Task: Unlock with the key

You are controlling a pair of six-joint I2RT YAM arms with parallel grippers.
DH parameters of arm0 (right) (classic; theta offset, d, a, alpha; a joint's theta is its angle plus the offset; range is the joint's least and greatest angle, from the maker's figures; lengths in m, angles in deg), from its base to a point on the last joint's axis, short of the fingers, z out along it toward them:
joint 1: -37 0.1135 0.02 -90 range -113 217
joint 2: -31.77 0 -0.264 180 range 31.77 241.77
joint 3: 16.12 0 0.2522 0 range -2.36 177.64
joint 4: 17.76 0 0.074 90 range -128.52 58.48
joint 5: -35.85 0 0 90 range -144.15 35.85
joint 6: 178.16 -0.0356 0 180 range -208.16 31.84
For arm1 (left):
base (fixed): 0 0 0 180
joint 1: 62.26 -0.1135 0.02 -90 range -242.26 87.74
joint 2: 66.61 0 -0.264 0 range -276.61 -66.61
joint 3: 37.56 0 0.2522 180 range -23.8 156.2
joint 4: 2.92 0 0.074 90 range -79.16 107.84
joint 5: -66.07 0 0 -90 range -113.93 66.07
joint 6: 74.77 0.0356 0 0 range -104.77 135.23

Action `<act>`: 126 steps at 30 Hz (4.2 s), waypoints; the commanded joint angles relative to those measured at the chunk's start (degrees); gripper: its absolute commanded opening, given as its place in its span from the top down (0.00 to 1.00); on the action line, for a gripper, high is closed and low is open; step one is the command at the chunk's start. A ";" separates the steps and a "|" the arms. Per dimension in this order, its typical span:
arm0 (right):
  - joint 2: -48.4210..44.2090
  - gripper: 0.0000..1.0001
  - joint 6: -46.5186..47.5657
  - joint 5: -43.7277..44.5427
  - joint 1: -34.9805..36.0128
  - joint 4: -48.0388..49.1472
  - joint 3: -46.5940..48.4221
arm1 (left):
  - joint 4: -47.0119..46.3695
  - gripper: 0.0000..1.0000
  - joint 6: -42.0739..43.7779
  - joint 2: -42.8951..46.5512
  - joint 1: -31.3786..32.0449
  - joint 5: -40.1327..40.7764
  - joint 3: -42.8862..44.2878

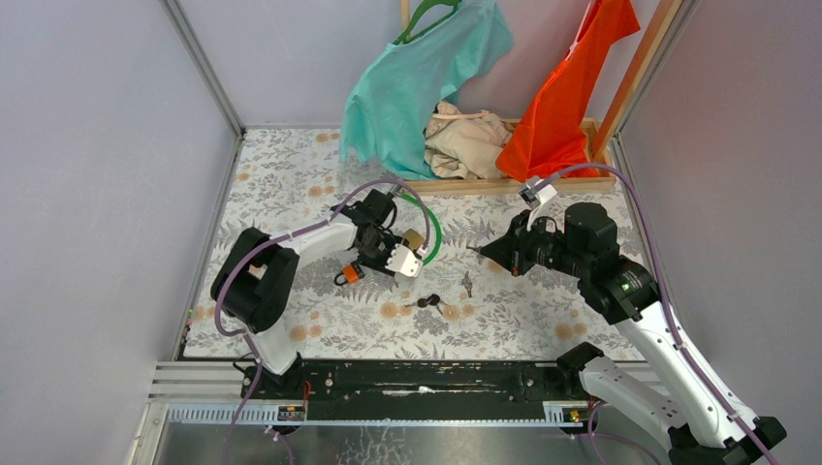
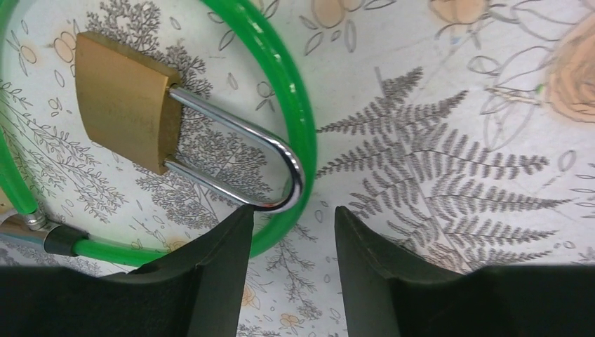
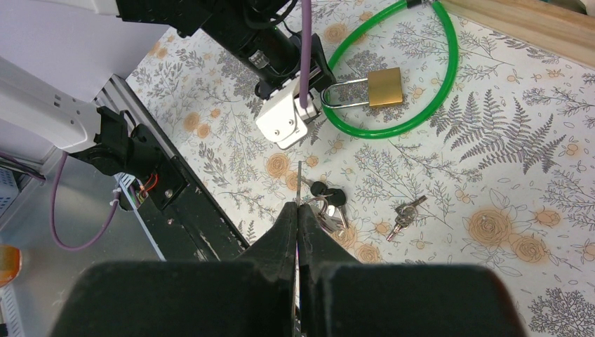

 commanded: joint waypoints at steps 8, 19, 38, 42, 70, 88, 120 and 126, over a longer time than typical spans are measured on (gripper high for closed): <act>0.05 1.00 -0.61 -0.60 -0.15 2.55 2.67 | -1.85 0.38 -0.81 7.58 2.37 0.48 -3.32; 0.27 1.00 -1.11 0.13 -0.22 2.56 2.33 | -0.37 0.45 -2.08 3.11 6.49 0.90 -1.67; -0.19 1.00 -0.86 0.41 -0.23 3.87 1.28 | 2.71 1.00 -10.42 -0.15 9.05 6.91 0.53; -0.38 1.00 -0.83 0.33 -0.22 4.27 1.25 | 7.06 1.00 -13.57 0.31 9.06 6.78 4.32; -3.23 1.00 -0.49 1.10 -0.23 5.24 -1.63 | 17.55 0.80 -13.66 5.07 9.16 2.22 8.14; -3.70 1.00 0.07 1.77 -0.22 4.32 -1.17 | 10.55 0.68 -5.58 -5.17 7.04 3.44 9.26; -4.06 1.00 0.75 3.31 -0.23 2.73 0.26 | 2.98 0.53 -1.82 -3.98 3.78 3.57 3.47; -4.36 1.00 0.47 3.13 -0.17 2.63 0.14 | 0.64 0.61 -2.93 -5.02 3.78 4.61 3.02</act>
